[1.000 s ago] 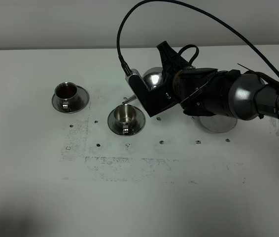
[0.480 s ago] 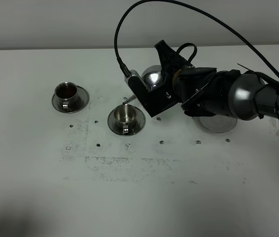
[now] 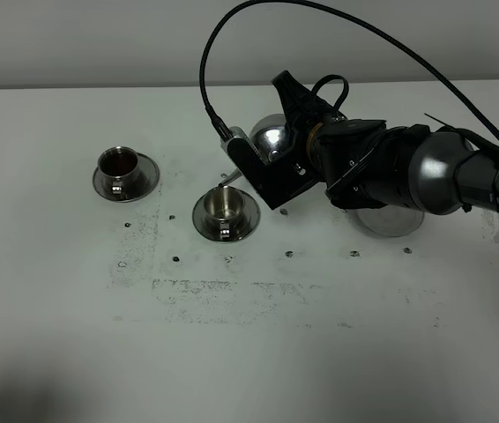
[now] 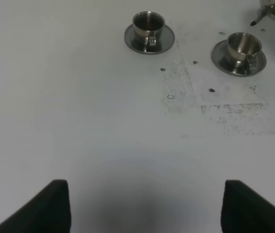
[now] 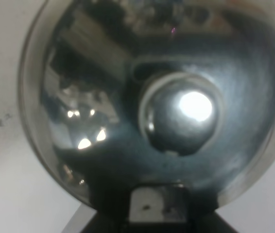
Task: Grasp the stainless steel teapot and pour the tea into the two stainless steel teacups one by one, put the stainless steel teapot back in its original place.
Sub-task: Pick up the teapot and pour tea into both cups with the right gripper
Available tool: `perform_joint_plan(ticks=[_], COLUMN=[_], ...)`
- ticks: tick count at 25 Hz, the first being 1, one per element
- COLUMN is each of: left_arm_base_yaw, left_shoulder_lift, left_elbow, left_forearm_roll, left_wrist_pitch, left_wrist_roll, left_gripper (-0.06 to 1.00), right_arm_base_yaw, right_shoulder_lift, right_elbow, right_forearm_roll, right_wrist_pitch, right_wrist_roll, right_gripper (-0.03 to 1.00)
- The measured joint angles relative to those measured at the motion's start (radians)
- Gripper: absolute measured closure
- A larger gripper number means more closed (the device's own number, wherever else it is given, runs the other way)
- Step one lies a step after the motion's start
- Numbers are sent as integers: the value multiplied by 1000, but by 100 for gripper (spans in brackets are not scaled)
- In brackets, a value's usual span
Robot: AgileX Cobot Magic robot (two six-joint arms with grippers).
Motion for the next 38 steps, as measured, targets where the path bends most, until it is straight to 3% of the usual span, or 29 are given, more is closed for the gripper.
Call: perform_joint_plan(ticks=[38], left_arm_base_yaw=[0], left_shoulder_lift=[0], left_elbow=[0], left_forearm_roll=[0], left_wrist_pitch=[0], left_wrist_roll=[-1], left_gripper=[25], right_arm_base_yaw=[5], right_shoulder_lift=[0], right_elbow=[0], right_forearm_roll=[-197], right_wrist_pitch=[1], right_wrist_roll=[63], right_gripper=[79])
